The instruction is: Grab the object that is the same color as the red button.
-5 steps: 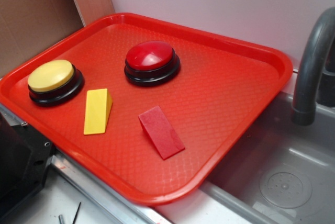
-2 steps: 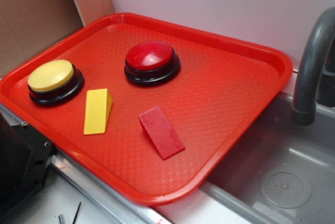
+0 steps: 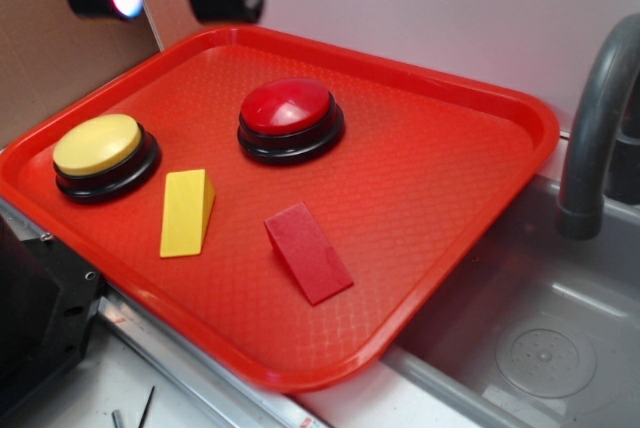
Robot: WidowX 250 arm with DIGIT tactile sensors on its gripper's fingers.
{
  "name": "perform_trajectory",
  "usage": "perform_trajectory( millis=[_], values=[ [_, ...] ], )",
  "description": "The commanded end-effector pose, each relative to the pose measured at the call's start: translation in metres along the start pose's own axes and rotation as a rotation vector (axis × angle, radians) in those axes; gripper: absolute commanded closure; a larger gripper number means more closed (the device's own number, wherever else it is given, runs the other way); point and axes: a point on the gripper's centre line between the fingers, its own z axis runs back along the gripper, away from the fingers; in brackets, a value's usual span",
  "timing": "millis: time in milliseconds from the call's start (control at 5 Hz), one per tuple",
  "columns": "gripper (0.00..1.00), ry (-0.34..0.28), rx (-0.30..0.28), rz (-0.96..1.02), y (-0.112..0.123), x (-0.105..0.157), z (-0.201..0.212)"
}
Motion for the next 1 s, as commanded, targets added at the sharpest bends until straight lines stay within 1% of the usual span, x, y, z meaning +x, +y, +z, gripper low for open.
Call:
perform_trajectory(
  millis=[0, 600, 800],
  values=[
    [0.00, -0.037, -0.047, 0.021, -0.018, -0.021, -0.040],
    [0.00, -0.037, -0.047, 0.021, -0.018, -0.021, -0.040],
    [0.00, -0.039, -0.104, 0.083, -0.027, -0.020, -0.067]
  ],
)
